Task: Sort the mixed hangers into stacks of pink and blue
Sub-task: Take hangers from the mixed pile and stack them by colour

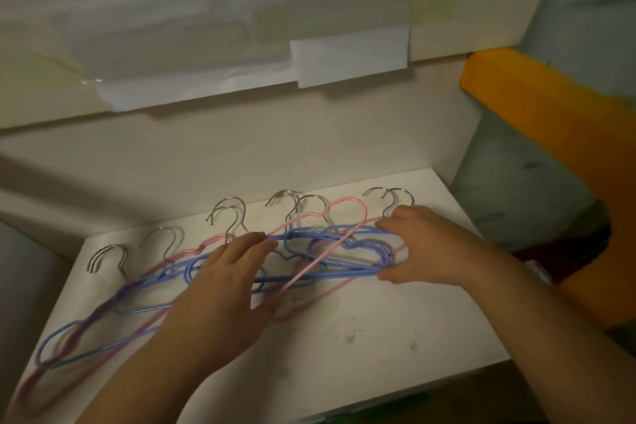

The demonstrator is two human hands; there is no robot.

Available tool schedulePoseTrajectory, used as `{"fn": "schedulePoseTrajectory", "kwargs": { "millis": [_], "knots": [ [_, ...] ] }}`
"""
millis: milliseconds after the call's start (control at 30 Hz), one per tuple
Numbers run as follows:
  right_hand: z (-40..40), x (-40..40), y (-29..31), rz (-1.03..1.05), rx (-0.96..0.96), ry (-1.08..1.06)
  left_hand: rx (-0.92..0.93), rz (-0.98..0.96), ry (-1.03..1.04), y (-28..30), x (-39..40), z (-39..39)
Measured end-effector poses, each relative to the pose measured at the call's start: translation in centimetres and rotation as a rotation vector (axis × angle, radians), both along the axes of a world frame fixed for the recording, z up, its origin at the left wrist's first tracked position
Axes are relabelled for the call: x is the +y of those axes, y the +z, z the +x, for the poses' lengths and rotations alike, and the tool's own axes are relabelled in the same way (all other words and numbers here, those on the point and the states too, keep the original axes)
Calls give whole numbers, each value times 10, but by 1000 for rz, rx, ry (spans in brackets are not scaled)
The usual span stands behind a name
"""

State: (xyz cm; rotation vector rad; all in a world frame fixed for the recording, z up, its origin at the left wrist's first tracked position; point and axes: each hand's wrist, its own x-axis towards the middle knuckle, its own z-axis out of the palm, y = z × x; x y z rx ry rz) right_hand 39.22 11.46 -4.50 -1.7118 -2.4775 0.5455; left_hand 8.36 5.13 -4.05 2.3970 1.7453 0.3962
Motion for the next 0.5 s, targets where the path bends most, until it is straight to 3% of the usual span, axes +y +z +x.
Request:
{"fn": "schedulePoseTrajectory", "kwargs": {
  "millis": [200, 500],
  "knots": [
    [5, -17, 5, 142, 9, 39, 24, 87, 119, 9, -17, 4],
    [-19, -23, 11, 222, 36, -22, 119, 71, 328, 17, -78, -30]
  ]
}}
